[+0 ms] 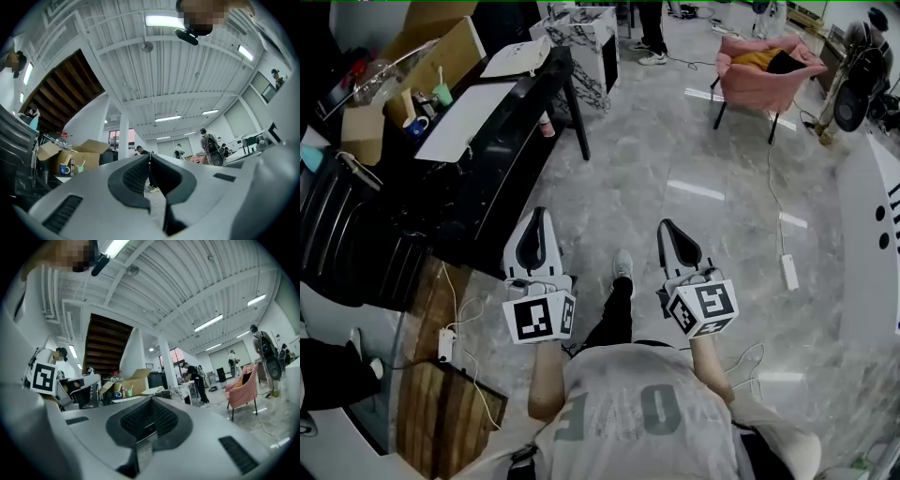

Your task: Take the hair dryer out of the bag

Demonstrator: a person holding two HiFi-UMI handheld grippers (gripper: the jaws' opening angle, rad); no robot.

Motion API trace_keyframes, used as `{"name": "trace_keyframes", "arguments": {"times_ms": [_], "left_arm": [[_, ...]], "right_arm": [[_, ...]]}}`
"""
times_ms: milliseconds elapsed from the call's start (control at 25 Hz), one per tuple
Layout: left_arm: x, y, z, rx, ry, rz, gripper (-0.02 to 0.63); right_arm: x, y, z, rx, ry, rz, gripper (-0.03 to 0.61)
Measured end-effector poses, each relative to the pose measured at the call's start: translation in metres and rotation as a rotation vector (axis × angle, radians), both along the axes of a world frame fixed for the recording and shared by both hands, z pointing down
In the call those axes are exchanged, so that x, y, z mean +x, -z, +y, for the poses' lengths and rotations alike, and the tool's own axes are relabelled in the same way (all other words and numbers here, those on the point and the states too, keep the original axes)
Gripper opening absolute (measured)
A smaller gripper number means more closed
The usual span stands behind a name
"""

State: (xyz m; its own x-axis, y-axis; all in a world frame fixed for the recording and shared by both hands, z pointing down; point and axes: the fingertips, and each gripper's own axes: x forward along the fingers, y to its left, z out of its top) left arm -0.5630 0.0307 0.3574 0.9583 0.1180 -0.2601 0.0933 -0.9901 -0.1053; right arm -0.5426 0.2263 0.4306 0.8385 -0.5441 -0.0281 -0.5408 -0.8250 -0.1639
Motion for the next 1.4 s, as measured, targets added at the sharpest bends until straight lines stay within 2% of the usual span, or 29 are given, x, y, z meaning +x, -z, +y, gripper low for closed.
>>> {"name": "trace_keyframes", "arguments": {"times_ms": [120, 240, 320, 520, 680, 880, 1120, 1400], "left_arm": [[0.057, -0.002, -0.012, -0.003, 0.001, -0.055, 0.038], [0.123, 0.010, -0.028, -0.017, 0.021, -0.066, 0.038], [0.169, 0.016, -0.042, -0.031, 0.039, -0.073, 0.038], [0.277, 0.032, -0.070, -0.007, 0.085, -0.070, 0.038], [0.342, 0.033, -0.088, -0.014, 0.112, -0.086, 0.038], [0.385, 0.036, -0.099, -0.040, 0.111, -0.093, 0.038], [0.406, 0.038, -0.102, -0.093, 0.086, -0.092, 0.038], [0.425, 0.042, -0.115, -0.113, 0.089, -0.093, 0.038]], "right_arm": [[0.052, -0.006, -0.027, -0.031, 0.058, -0.068, 0.031], [0.116, 0.007, -0.047, -0.069, 0.102, -0.088, 0.031], [0.161, 0.017, -0.060, -0.077, 0.127, -0.092, 0.031], [0.283, 0.041, -0.090, -0.070, 0.165, -0.075, 0.031], [0.356, 0.057, -0.108, -0.042, 0.169, -0.059, 0.031], [0.401, 0.055, -0.122, -0.040, 0.164, -0.077, 0.031], [0.420, 0.058, -0.136, -0.080, 0.159, -0.081, 0.031], [0.441, 0.073, -0.158, -0.103, 0.185, -0.060, 0.031]]}}
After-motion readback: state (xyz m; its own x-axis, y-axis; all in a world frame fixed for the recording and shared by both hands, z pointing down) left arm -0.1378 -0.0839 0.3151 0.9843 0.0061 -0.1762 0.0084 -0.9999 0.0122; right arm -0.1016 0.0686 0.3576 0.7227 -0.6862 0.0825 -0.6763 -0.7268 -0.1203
